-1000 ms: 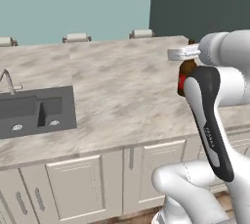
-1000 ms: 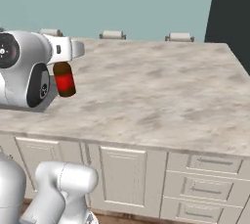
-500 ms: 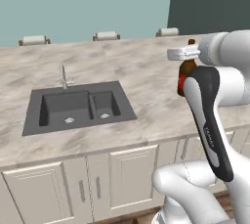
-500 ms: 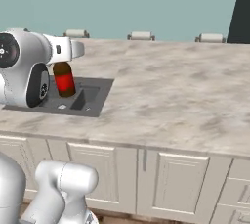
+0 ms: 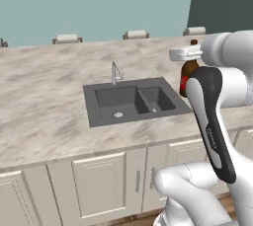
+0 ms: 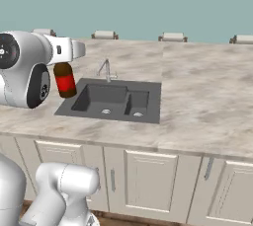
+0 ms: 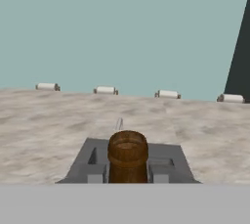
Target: Get the candle and the beer from the cabinet and move them to the dining counter.
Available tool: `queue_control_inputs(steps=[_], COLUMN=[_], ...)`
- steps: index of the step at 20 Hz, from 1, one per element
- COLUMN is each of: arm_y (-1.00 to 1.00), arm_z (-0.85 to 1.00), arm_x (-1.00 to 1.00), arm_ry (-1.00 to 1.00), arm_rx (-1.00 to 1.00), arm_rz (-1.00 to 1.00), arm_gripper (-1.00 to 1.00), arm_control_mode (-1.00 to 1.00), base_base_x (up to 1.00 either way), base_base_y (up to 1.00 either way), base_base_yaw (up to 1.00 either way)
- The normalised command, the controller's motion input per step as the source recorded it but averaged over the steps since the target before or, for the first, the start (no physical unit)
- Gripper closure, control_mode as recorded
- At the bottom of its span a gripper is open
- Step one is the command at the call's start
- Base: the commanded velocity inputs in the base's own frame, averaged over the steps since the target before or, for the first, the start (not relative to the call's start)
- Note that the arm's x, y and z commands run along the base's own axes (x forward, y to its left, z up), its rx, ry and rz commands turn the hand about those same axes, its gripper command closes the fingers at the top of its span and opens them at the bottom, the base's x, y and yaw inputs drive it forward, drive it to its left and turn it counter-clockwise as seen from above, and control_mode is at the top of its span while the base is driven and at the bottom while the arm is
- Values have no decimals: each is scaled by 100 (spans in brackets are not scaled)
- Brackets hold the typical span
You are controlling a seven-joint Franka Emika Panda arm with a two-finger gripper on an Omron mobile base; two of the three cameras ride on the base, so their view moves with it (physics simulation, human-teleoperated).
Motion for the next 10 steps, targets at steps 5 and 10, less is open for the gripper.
queue_control_inputs(steps=[5,10], arm_y=[0,0], arm_z=[0,0], arm_x=[0,0], arm_ry=[0,0], arm_rx=[0,0], arm_rz=[0,0], arm_gripper=[100,100], arm_control_mode=[100,100], base_base_x=[2,0], base_base_y=[100,100], base_base_yaw=[0,0])
